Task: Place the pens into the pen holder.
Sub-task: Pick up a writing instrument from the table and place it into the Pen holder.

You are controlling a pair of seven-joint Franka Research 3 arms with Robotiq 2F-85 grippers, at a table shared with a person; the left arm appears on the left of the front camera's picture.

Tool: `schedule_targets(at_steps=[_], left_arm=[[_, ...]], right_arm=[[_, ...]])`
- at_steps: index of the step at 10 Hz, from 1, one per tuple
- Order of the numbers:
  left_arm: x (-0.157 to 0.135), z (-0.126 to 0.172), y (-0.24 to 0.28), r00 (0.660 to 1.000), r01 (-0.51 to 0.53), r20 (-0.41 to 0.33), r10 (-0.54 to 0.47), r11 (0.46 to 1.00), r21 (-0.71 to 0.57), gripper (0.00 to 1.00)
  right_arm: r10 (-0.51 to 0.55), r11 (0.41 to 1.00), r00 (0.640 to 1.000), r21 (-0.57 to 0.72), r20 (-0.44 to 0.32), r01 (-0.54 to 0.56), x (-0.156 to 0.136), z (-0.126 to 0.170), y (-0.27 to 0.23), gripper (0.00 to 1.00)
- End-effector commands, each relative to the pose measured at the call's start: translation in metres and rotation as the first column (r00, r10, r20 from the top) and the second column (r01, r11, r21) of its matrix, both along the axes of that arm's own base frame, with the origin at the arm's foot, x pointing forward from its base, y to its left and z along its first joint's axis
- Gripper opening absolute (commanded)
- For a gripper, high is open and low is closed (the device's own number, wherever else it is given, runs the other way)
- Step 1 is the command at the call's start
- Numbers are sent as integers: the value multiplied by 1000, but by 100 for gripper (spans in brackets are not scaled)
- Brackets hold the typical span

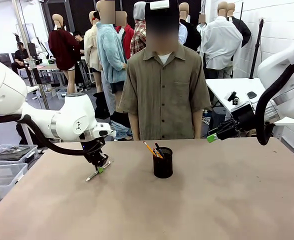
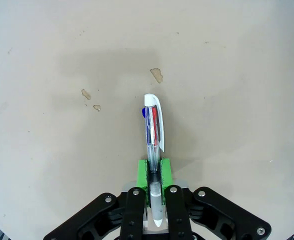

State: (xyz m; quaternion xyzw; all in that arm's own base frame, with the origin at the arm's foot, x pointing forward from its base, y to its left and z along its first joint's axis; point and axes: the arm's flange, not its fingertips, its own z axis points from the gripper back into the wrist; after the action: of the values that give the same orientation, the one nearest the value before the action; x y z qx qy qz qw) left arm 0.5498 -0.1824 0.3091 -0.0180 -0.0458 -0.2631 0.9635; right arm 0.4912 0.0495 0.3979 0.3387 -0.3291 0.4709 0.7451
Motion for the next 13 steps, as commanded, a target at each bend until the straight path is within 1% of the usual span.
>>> schedule_targets(at_steps=[1, 2, 3, 4, 5, 6, 7, 8, 9, 10, 12, 13], left_arm=[[-7, 4, 1, 999, 31, -16, -31, 999, -9, 0], [-18, 12, 6, 998, 68, 14, -67, 996, -60, 0], [-31, 24, 12, 990, 128, 74, -121, 986, -102, 0], [-46, 36, 20, 973, 215, 130, -193, 960, -180, 0], [-50, 42, 28, 970, 223, 143, -197, 954, -202, 0], [-54, 48, 32, 953, 280, 186, -237, 925, -255, 0], [-62, 52, 31, 910, 388, 272, -312, 871, -300, 0], [-69, 57, 30, 854, 494, 372, -365, 793, -356, 0], [-72, 63, 30, 814, 550, 456, -359, 730, -407, 0], [-72, 69, 31, 779, 601, 520, -351, 654, -459, 0], [-67, 85, 27, 726, 659, 613, -311, 570, -491, 0], [-63, 93, 17, 694, 699, 652, -305, 501, -510, 0]], right_arm=[[2, 1000, 1000, -2, 3, -2, -1, 0, 0, 71], [2, 1000, 1000, -2, 3, -2, -1, 0, 0, 71], [2, 1000, 1000, -2, 3, -2, -1, 0, 0, 71], [2, 1000, 1000, -2, 3, -2, -1, 0, 0, 71], [2, 1000, 1000, -2, 3, -2, -1, 0, 0, 71], [2, 1000, 1000, -2, 3, -2, -1, 0, 0, 71], [2, 1000, 1000, -2, 3, -2, -1, 0, 0, 71], [2, 1000, 1000, -2, 3, -2, -1, 0, 0, 71], [2, 1000, 1000, -2, 3, -2, -1, 0, 0, 71], [2, 1000, 1000, -2, 3, -2, -1, 0, 0, 71], [2, 1000, 1000, -2, 3, -2, -1, 0, 0, 71], [2, 1000, 1000, -2, 3, -2, -1, 0, 0, 71]])
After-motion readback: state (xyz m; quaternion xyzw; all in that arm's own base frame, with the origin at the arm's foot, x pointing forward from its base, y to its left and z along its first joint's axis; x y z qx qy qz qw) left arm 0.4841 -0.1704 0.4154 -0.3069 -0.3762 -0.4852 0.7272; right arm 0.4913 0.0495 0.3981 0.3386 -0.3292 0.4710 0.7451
